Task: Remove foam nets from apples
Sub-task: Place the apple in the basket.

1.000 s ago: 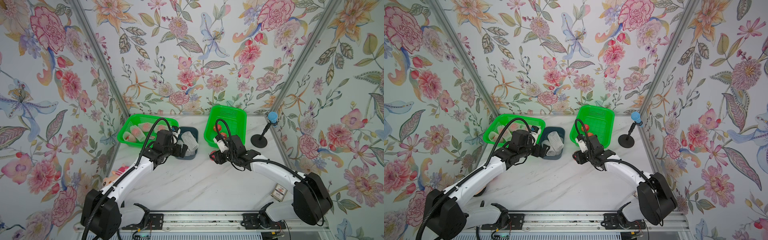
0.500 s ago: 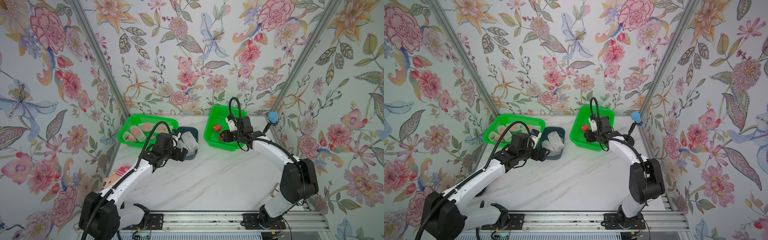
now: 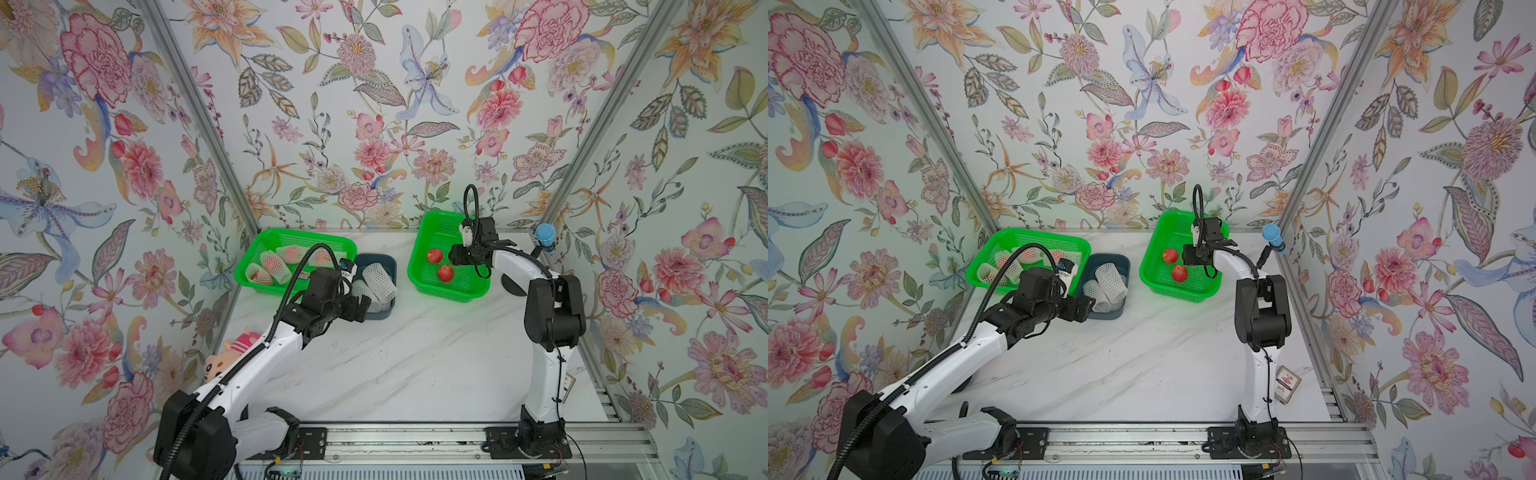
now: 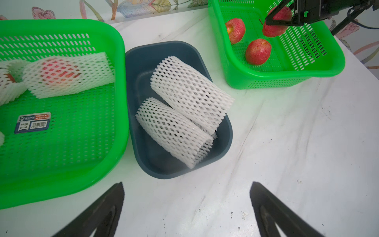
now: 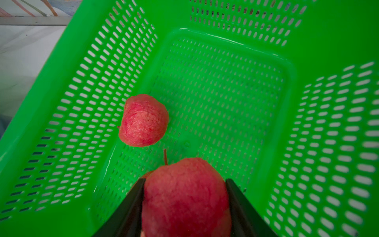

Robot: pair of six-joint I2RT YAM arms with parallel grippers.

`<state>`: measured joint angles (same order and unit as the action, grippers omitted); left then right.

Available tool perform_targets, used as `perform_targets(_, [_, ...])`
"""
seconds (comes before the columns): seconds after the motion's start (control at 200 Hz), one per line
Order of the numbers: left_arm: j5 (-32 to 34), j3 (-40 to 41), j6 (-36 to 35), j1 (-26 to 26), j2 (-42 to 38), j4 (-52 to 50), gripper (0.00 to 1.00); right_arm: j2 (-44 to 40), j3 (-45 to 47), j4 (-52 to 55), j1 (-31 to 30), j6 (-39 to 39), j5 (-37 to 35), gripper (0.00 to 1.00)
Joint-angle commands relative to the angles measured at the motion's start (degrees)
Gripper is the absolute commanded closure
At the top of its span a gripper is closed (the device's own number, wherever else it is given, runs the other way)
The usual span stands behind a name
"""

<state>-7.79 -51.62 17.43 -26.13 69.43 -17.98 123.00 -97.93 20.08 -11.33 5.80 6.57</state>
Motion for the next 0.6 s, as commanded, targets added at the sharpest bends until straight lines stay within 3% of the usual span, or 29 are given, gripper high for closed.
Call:
perform_targets(0.0, [3.88,-1.82,1.02,0.91,1.22,-1.87,0.01,4.08,-6.00,3.30,0.60,0.77,-0.33,0.46])
perform_targets(0.15, [6.03,-3.80,3.55,3.54,3.79,-1.74,0.01,8.65,-11.20,4.90,1.09,0.79,0.01,0.44])
perform_targets(0.596, [2.31,-9.37,10.22,20.30,11.59,1.33,0.01,13.19,-14.82,6.49,1.32,0.00,0.61,0.33])
